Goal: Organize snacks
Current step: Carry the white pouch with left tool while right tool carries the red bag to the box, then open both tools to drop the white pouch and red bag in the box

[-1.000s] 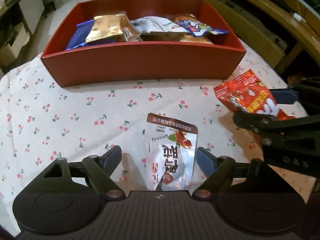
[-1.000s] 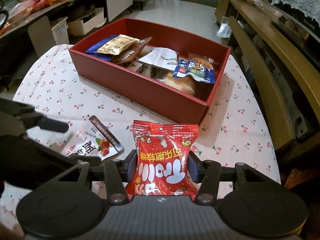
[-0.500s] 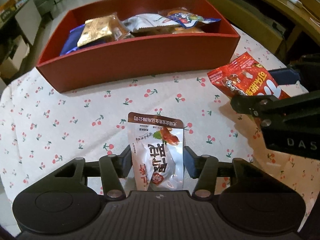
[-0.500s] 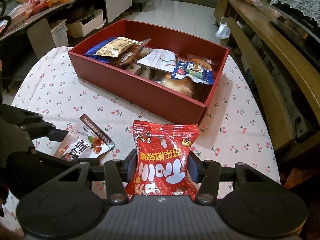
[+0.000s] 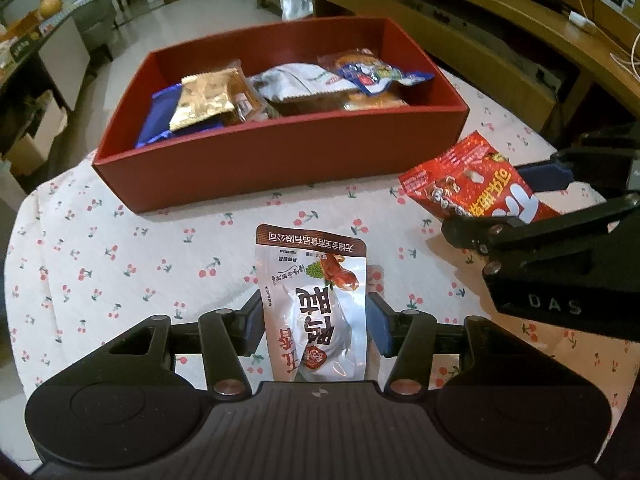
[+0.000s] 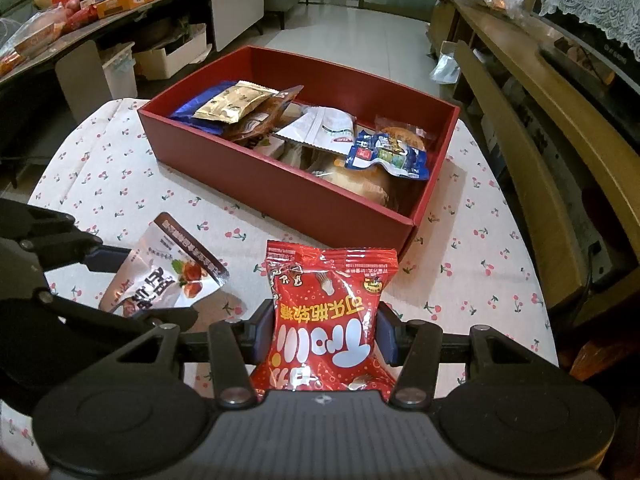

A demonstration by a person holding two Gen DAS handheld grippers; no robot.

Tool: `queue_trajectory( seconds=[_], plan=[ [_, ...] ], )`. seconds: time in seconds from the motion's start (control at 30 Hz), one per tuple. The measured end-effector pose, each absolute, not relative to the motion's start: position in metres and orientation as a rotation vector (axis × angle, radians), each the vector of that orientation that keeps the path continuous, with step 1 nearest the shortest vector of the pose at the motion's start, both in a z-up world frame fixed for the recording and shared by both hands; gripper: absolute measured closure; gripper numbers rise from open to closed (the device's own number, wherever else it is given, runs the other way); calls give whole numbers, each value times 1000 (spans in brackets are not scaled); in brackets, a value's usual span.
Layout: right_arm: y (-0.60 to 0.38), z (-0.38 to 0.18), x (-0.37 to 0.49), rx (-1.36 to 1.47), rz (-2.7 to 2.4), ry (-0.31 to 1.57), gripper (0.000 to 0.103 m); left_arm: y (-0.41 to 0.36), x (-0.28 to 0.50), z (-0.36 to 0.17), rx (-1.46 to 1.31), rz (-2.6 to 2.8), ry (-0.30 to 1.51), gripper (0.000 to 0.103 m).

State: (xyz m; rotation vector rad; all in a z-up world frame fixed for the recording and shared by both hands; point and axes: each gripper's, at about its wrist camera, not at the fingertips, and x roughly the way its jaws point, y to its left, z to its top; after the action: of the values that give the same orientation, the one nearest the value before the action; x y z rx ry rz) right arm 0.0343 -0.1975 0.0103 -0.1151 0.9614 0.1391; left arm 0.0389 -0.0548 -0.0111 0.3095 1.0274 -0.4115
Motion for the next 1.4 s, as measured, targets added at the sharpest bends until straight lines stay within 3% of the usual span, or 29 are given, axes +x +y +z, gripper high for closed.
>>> queue_trajectory(
  seconds=[0.6,1.1,1.2,1.33,1.4],
  plan=[
    [-207,46,104,-17,78,849,36,-52,121,31,202,-347,909,43],
    [-219,15,169,1,39,861,35,-69,180,15,219,-280,874,44],
    [-221,13,173,4,34,855,34,-71,184,14,228,-263,871,40],
    [-223,14,170,7,16,863,33,-64,184,15,214,-233,875,20],
    [-222,17,166,7,12,861,32,-61,181,19,212,-223,869,17]
  ],
)
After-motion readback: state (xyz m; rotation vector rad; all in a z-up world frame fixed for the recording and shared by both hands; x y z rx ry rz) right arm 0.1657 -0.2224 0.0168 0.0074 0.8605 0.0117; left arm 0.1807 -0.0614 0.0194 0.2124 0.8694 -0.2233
